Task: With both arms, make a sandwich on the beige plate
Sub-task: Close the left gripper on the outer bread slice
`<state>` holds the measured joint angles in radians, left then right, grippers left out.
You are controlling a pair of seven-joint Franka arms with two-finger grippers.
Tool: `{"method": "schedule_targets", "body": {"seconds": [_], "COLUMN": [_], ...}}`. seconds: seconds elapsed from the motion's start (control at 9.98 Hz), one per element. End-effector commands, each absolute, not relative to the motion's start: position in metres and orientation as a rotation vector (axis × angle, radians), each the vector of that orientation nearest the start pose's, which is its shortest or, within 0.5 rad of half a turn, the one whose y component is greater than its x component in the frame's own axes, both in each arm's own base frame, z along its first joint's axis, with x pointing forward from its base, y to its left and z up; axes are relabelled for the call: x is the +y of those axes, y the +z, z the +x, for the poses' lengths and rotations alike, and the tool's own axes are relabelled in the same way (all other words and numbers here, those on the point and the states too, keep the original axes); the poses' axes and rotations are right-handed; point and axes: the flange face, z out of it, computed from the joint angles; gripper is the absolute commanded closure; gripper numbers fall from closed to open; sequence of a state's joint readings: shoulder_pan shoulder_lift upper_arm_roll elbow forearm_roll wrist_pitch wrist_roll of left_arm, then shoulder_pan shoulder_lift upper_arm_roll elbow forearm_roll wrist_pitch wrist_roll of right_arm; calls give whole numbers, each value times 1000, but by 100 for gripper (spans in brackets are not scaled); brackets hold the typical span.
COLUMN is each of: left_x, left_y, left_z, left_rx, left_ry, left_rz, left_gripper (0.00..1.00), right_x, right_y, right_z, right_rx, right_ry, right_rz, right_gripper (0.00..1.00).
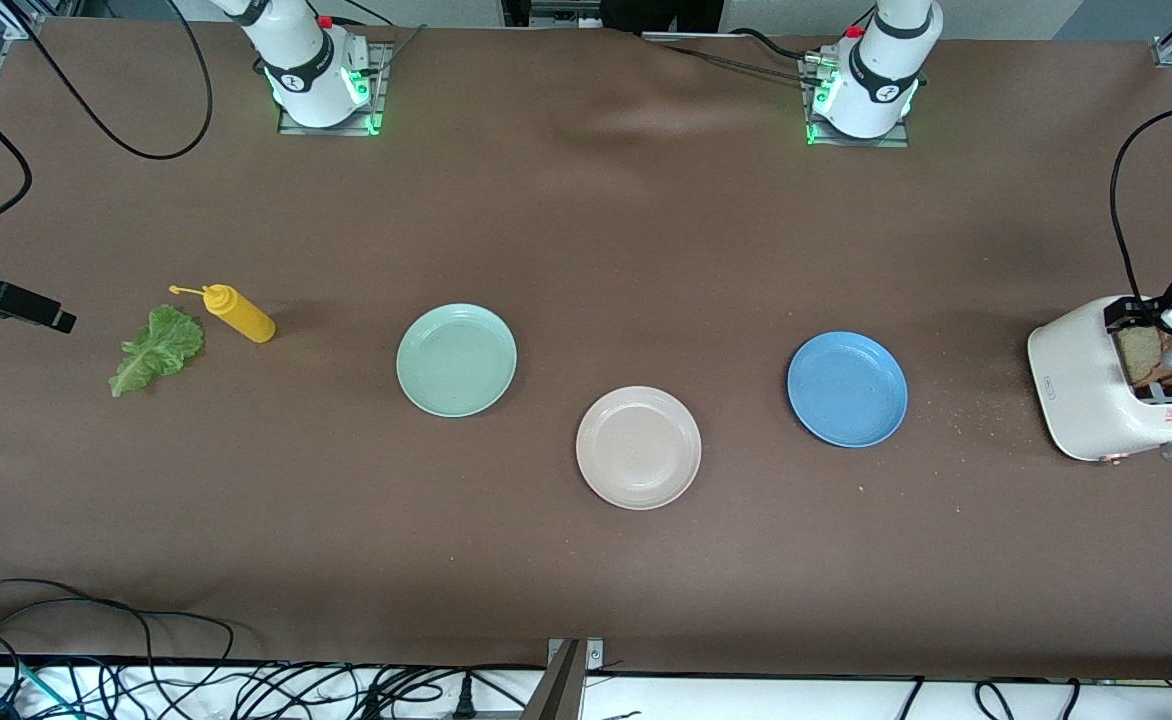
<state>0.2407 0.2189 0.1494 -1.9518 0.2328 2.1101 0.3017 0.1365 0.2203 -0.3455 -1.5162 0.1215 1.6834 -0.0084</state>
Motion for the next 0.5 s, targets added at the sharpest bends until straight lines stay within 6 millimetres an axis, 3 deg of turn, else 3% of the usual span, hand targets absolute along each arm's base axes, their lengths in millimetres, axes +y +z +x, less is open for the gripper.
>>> {"method": "schedule_targets", "body": {"seconds": [0.0, 0.2, 0.4], "left_x": [242, 243, 232], "left_y": [370, 373, 394], "left_z": [538, 537, 540], "left_rx": [109, 139, 144], "left_ry": [197, 204, 176], "left_rz": [-2919, -2916, -2923], "left_gripper": [100, 100, 100], "right_x": [-97, -97, -97], "right_y": [538, 538, 538], "right_z": [613, 613, 613], "right_rx": [310, 313, 313], "right_ry": [53, 58, 58], "right_rz": [-3081, -3080, -3080], "right_gripper": [0, 0, 0]}}
